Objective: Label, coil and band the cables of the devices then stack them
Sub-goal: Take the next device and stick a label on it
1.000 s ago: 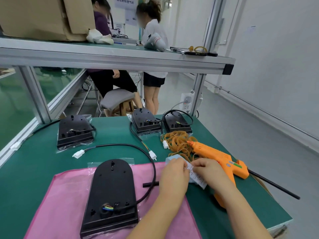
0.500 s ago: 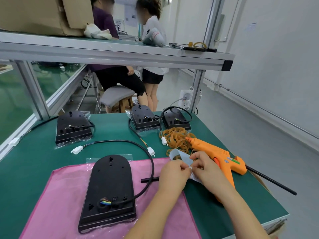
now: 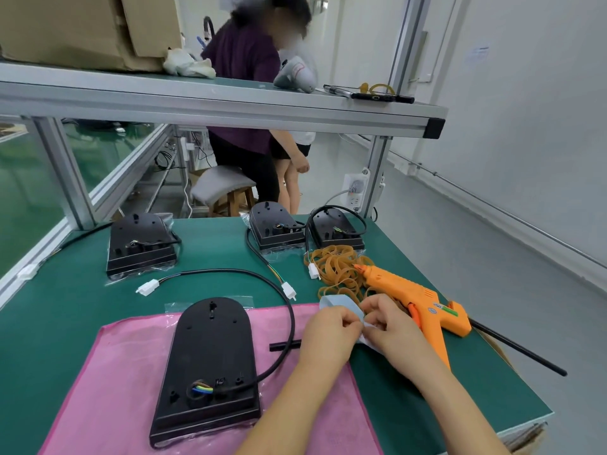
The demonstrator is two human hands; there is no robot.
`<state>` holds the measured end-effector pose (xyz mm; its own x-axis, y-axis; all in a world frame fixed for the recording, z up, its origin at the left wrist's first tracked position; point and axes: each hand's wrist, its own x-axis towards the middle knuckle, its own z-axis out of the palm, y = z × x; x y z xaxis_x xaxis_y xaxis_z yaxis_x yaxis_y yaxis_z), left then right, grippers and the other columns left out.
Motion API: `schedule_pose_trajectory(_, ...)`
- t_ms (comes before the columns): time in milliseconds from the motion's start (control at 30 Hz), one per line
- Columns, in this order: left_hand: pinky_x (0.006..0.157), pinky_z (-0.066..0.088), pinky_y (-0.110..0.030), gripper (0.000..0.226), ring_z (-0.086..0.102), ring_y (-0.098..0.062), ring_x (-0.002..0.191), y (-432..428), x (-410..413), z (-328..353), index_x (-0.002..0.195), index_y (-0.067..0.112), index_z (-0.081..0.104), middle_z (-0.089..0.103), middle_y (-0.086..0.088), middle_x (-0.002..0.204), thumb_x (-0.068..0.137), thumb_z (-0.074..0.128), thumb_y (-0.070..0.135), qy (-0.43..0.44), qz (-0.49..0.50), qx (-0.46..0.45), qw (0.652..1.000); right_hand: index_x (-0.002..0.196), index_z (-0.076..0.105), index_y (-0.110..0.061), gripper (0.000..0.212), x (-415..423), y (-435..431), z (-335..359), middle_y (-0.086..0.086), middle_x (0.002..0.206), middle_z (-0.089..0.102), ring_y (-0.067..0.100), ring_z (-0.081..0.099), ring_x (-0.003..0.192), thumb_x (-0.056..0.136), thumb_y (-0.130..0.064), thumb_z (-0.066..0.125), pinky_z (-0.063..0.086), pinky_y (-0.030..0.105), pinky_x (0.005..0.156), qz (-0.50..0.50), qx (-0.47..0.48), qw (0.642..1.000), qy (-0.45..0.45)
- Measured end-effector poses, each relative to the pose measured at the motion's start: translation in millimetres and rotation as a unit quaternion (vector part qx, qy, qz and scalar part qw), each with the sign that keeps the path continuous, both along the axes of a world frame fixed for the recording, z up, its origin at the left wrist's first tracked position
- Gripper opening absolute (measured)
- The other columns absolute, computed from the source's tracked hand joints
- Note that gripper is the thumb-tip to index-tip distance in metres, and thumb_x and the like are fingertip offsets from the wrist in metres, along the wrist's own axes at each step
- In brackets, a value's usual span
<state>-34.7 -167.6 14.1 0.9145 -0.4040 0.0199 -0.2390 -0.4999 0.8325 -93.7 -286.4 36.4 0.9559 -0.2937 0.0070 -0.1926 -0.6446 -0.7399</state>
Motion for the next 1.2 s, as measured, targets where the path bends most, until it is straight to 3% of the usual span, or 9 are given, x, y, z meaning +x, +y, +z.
schedule_pose_trajectory(267,0.066,0.047,-0.033,0.022,0.06,-0.021,0.081,1,-5,7,0.088,0.016,0.071,0.069,-0.004,0.087,0.088,0.05,0.022,-0.122,-0.004,0.09,0.988,0.103,0.047,-0.043,0.032,1,6,1,-0.016,0.098,0.059,0.0,0.056,0.094,0.088,-0.018,0.059,0.051,0.026,0.081,0.013,-0.136,0.99,-0.027)
schedule_pose_trajectory(500,0.061,0.037,-0.03,0.02,0.048,-0.017,0.073,2,-7,10,0.084,0.014,0.065,0.063,-0.005,0.088,0.09,0.048,0.02,-0.17,0.009,0.113,0.979,0.106,0.053,-0.035,0.027,1,8,-4,-0.015,0.094,0.063,0.003,0.059,0.095,0.087,-0.017,0.061,0.053,0.032,0.079,-0.018,-0.101,0.994,-0.039)
schedule_pose_trajectory(667,0.069,0.039,-0.032,0.013,0.051,-0.02,0.081,13,-2,19,0.08,0.012,0.057,0.06,-0.004,0.089,0.088,0.047,0.016,-0.173,0.064,0.089,0.979,0.097,0.051,-0.032,0.028,1,4,-9,-0.009,0.087,0.064,0.012,0.057,0.085,0.084,-0.007,0.055,0.048,0.032,0.069,-0.073,-0.108,0.991,-0.044)
schedule_pose_trajectory(800,0.069,0.041,-0.03,0.017,0.05,-0.018,0.077,35,1,38,0.077,0.01,0.059,0.059,-0.002,0.08,0.09,0.051,0.017,-0.246,0.088,0.065,0.963,0.093,0.063,-0.023,0.021,4,3,-5,-0.002,0.102,0.062,0.021,0.048,0.1,0.086,-0.006,0.052,0.039,0.032,0.082,-0.121,-0.264,0.957,-0.026)
schedule_pose_trajectory(867,0.066,0.043,-0.03,0.018,0.05,-0.018,0.073,50,-1,52,0.071,0.011,0.059,0.057,-0.002,0.074,0.088,0.055,0.014,-0.306,0.078,0.067,0.946,0.089,0.069,-0.023,0.018,6,11,4,-0.006,0.104,0.059,0.021,0.045,0.104,0.085,-0.01,0.058,0.036,0.03,0.087,-0.126,-0.3,0.943,-0.077)
schedule_pose_trajectory(933,0.06,0.047,-0.031,0.016,0.054,-0.02,0.068,64,-2,61,0.067,0.011,0.062,0.059,-0.002,0.069,0.083,0.06,0.012,-0.376,0.066,0.082,0.921,0.074,0.067,-0.03,0.018,8,27,17,-0.014,0.085,0.058,0.013,0.048,0.091,0.086,-0.018,0.061,0.036,0.027,0.077,-0.079,-0.209,0.968,-0.117)
schedule_pose_trajectory(1000,0.06,0.051,-0.034,0.014,0.059,-0.023,0.072,77,-1,62,0.073,0.012,0.066,0.063,-0.003,0.075,0.085,0.061,0.016,-0.389,0.043,0.095,0.915,0.063,0.067,-0.024,0.026,12,47,29,-0.012,0.069,0.062,0.002,0.053,0.073,0.088,-0.027,0.061,0.038,0.024,0.067,-0.026,0.025,0.995,-0.089)
schedule_pose_trajectory(1067,0.059,0.053,-0.035,0.012,0.06,-0.022,0.072,92,-1,63,0.076,0.013,0.068,0.064,-0.003,0.077,0.084,0.063,0.019,-0.415,0.021,0.111,0.903,0.069,0.073,-0.019,0.03,17,68,37,-0.008,0.069,0.066,0.0,0.053,0.064,0.09,-0.035,0.059,0.039,0.023,0.064,-0.004,0.221,0.974,-0.049)
schedule_pose_trajectory(1200,0.059,0.039,-0.027,0.019,0.047,-0.018,0.065,116,2,59,0.061,0.016,0.061,0.053,0.001,0.064,0.066,0.078,0.011,-0.567,-0.019,0.174,0.805,0.058,0.07,-0.021,0.031,27,92,36,-0.003,0.066,0.06,0.009,0.046,0.063,0.087,-0.032,0.062,0.035,0.024,0.061,0.016,0.308,0.951,-0.028)
